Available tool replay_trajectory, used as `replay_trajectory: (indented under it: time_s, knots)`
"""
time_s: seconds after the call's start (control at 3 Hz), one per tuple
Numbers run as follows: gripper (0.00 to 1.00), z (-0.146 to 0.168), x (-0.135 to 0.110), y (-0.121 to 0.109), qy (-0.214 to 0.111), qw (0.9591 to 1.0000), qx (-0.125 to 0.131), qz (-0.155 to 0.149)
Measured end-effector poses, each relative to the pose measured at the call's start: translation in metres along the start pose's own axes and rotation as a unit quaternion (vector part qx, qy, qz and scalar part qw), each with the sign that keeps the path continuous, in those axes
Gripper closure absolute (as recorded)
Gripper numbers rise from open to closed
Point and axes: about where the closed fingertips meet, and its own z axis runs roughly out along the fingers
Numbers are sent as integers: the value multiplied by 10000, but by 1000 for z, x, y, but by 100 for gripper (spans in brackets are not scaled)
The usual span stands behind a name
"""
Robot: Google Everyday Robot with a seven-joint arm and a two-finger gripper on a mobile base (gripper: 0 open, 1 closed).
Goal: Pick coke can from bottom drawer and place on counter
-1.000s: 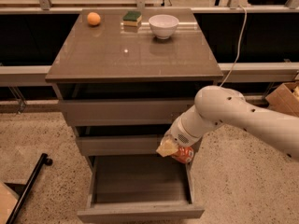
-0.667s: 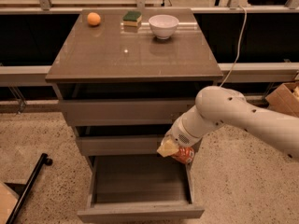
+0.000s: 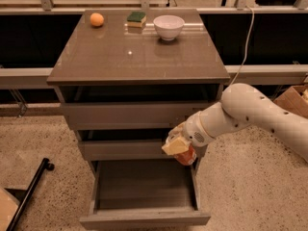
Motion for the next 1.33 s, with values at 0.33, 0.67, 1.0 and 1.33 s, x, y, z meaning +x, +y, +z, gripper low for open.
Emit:
replay_trajectory:
  time_s: [0.33, 0.67, 1.0, 1.33]
  knots:
    - [100, -28, -35, 17, -360, 9986, -146, -356]
    - [100, -60, -81, 31, -575, 9957, 54, -729]
    - [100, -93, -140, 37, -693, 9890, 489, -1208]
    - [100, -123, -199, 33, -835, 9779, 962, -1656]
